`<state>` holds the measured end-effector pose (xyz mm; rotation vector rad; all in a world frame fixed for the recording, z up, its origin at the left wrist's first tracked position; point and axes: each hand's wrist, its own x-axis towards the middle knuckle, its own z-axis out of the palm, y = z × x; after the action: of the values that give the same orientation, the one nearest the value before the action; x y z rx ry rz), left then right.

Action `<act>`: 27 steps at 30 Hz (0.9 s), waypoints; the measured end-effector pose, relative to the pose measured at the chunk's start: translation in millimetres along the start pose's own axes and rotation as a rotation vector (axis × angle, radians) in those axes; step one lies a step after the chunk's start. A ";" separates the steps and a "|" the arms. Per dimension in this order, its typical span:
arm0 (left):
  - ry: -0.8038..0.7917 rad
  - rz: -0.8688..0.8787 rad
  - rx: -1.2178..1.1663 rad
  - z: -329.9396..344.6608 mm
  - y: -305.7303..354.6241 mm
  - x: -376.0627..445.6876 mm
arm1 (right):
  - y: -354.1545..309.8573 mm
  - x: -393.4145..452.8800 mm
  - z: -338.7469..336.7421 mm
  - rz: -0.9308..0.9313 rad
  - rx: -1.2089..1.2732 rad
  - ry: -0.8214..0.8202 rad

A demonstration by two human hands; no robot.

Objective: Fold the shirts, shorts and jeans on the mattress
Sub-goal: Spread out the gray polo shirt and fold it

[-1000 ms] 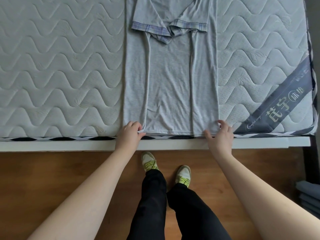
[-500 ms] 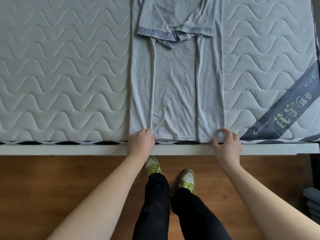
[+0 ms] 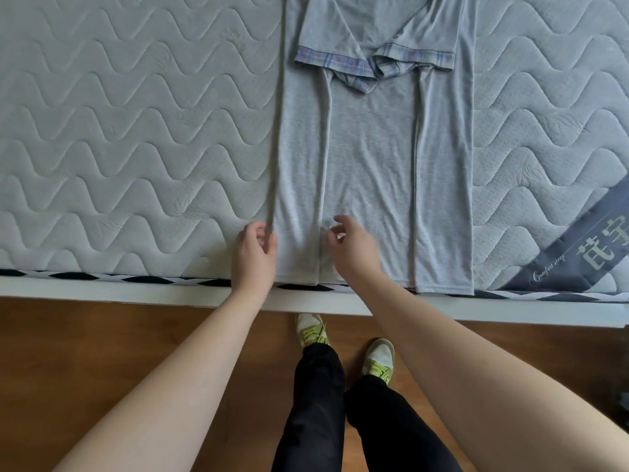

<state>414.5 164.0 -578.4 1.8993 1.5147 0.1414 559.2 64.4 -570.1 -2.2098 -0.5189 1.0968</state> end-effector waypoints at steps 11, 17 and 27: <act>-0.214 -0.189 0.022 10.1 41.3 87.6 | -33.8 36.4 15.2 0.186 -0.173 0.061; -0.224 -0.163 -0.033 9.9 23.2 66.9 | -19.2 22.4 19.4 0.175 -0.110 0.096; -0.213 -0.256 -0.252 15.3 -16.3 8.8 | -2.6 -5.4 28.8 0.189 -0.246 0.011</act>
<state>411.3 166.4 -602.0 1.4619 1.5018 0.0124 532.4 73.1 -578.9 -2.5195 -0.4688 1.1685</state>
